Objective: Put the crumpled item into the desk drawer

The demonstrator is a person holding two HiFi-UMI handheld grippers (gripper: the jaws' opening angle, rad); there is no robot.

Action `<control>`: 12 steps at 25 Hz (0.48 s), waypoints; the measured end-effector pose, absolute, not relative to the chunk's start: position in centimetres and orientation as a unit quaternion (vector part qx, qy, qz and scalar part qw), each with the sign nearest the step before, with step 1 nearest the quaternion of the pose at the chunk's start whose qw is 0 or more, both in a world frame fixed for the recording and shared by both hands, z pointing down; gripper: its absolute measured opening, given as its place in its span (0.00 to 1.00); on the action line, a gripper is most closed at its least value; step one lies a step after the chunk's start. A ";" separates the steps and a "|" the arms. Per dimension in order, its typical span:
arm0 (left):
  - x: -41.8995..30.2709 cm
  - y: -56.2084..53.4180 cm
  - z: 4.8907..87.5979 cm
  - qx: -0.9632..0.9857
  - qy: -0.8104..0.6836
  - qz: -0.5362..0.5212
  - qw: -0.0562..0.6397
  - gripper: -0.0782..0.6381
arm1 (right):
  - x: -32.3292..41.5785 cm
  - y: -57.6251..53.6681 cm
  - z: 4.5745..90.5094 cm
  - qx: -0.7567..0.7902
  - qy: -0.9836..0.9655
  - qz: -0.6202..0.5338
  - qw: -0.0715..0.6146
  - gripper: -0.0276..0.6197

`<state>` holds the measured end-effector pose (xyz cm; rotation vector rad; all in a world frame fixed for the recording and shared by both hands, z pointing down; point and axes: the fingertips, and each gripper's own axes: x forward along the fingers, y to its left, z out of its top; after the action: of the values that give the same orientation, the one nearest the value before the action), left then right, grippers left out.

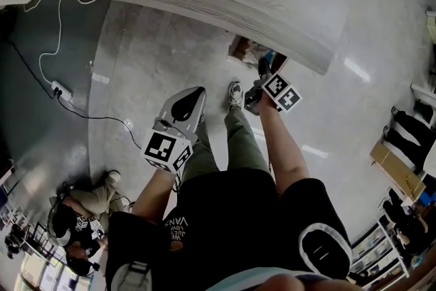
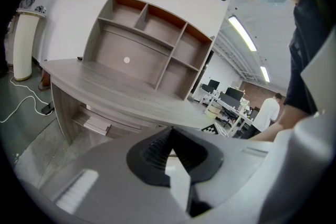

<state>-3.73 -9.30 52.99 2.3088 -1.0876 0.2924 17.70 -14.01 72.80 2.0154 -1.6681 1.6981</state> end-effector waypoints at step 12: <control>-3.5 -8.6 53.5 0.862 -0.401 0.110 0.291 0.18 | 18.2 -13.8 72.9 0.653 -0.527 0.544 0.010 0.22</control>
<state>-3.51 -8.58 53.47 2.2969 -1.0686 0.2943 18.16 -13.82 72.93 2.0391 -1.6436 1.6982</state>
